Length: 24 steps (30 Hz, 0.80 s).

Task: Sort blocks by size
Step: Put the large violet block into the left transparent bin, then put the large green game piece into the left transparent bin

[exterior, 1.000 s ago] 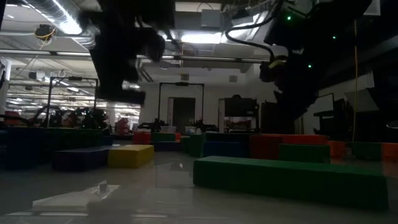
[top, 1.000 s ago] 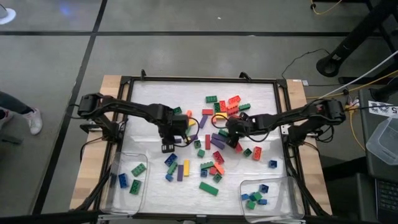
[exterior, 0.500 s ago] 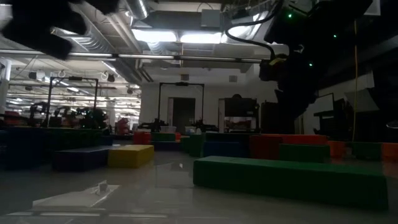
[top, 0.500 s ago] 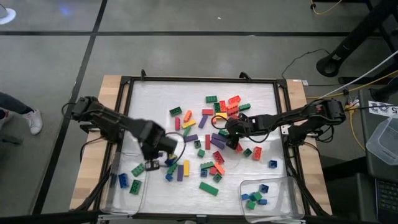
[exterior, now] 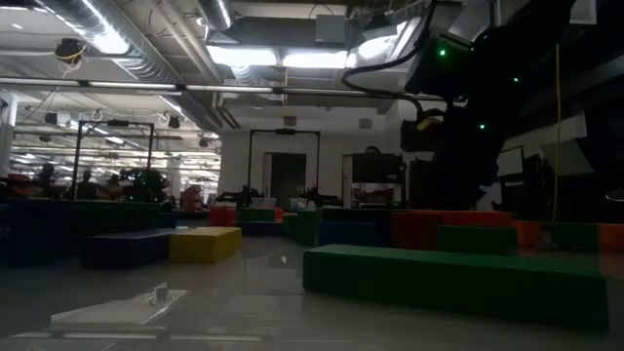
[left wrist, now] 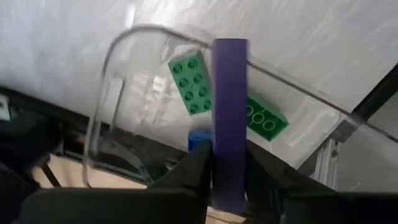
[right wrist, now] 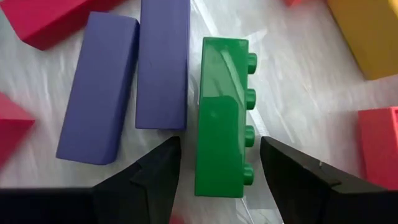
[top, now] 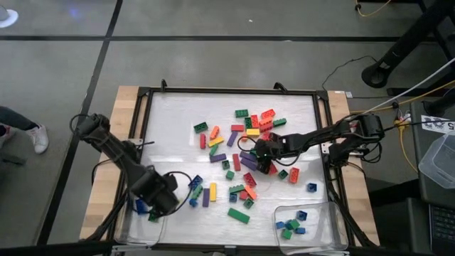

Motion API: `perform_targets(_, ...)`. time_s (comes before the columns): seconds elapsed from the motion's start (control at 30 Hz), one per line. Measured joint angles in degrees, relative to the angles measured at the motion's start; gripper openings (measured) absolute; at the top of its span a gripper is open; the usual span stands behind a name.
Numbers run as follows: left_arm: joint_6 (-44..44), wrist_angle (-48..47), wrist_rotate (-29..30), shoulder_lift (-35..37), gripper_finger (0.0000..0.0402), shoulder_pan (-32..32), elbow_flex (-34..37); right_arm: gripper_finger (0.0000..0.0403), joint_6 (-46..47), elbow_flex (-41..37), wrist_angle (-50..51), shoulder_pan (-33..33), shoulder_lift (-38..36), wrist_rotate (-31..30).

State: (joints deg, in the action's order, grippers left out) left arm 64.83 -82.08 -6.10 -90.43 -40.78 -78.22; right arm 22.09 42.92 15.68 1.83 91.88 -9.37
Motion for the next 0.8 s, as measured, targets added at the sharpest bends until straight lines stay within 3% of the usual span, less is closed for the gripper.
perform_targets(0.2, 6.8, -0.1, 2.7, 0.0, 0.0123, -3.2, 0.0, 0.0187, 0.0, 0.0, -0.2, 0.0, 0.0, 0.1)
perform_targets(0.4, 0.1, 0.0, 6.5, 0.0, 0.0154, -3.9, 0.0, 0.0094, -0.5, 0.9, 0.1, 0.0, 0.0, 0.1)
perform_targets(0.63, -4.8, 0.0, 20.2, 0.0, 0.0156, -3.8, 0.0, 0.009, -4.4, 8.6, 1.3, 0.0, 0.0, 0.4)
perform_targets(0.8, -7.9, -0.1, 28.2, 0.1, 0.0156, -3.8, 0.0, 0.01, -4.8, 14.2, -7.0, 0.1, 0.0, 3.8)
